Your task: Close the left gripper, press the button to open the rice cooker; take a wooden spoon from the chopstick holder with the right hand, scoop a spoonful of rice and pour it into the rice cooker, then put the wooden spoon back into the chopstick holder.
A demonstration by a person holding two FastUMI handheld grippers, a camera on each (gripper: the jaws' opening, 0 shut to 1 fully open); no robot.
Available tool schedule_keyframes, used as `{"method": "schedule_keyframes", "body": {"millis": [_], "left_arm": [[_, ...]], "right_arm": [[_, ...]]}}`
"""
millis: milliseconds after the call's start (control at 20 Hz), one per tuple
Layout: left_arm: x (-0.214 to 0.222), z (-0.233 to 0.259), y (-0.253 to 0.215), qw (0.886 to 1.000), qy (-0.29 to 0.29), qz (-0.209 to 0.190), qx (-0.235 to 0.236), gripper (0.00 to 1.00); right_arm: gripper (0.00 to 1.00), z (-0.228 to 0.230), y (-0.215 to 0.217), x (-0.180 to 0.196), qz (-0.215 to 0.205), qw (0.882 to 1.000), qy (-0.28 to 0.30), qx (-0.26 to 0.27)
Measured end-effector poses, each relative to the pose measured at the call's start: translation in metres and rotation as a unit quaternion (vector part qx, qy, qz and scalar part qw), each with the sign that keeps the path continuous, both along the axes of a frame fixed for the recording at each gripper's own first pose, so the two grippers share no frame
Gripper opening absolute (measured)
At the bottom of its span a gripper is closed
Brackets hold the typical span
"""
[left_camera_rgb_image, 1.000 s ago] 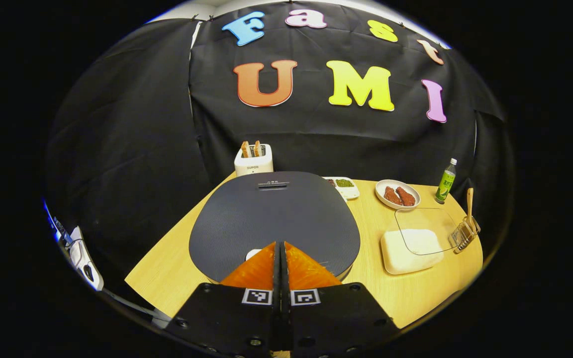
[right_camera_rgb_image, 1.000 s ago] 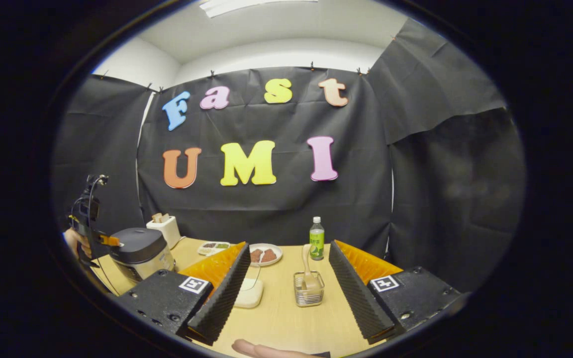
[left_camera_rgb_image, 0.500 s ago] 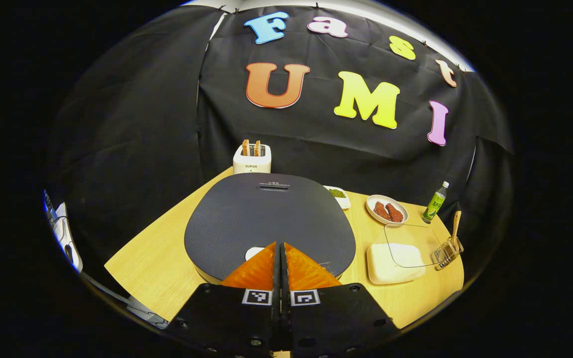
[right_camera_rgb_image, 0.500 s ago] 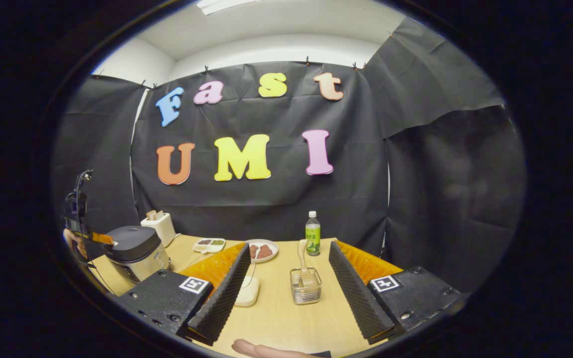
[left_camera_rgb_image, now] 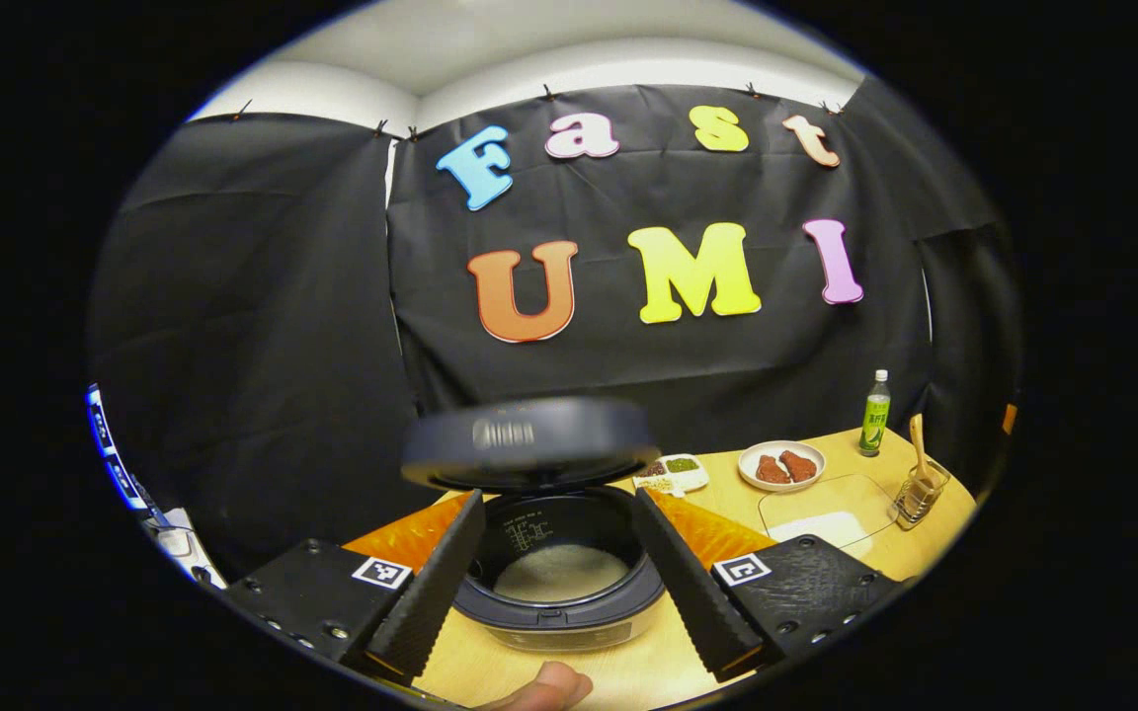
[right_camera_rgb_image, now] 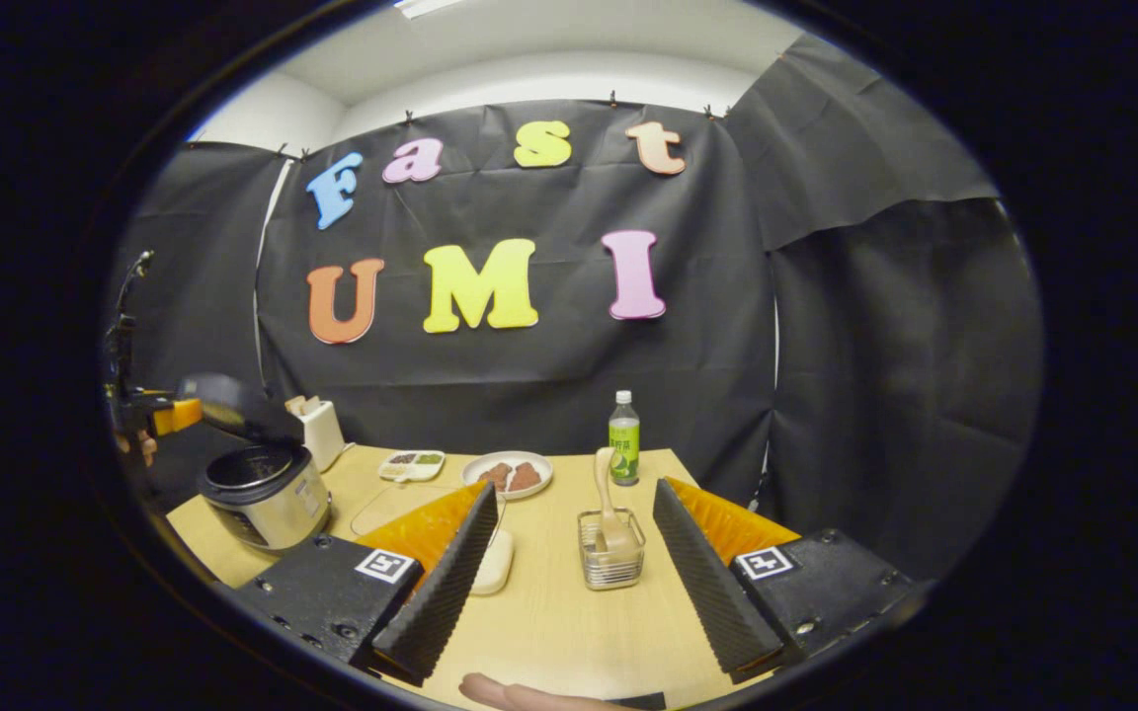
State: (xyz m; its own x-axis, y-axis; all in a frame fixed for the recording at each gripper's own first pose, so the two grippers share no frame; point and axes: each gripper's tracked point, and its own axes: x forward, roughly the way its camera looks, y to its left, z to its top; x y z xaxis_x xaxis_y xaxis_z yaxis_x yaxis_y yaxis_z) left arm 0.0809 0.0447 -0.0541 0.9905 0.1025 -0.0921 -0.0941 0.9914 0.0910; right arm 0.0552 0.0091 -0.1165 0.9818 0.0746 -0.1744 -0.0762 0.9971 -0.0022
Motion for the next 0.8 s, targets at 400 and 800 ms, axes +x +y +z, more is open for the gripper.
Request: {"method": "schedule_keyframes", "body": {"millis": [400, 800], "left_arm": [[-0.052, 0.011, -0.043, 0.989, -0.013, -0.070, -0.126, 0.97], [-0.108, 0.021, -0.059, 0.994, -0.063, -0.057, -0.071, 0.94]], "right_arm": [[1.00, -0.016, -0.010, 0.019, -0.004, 1.000, 0.006, 0.014], [1.00, -0.049, -0.009, 0.077, 0.007, 1.000, 0.026, 0.003]]}}
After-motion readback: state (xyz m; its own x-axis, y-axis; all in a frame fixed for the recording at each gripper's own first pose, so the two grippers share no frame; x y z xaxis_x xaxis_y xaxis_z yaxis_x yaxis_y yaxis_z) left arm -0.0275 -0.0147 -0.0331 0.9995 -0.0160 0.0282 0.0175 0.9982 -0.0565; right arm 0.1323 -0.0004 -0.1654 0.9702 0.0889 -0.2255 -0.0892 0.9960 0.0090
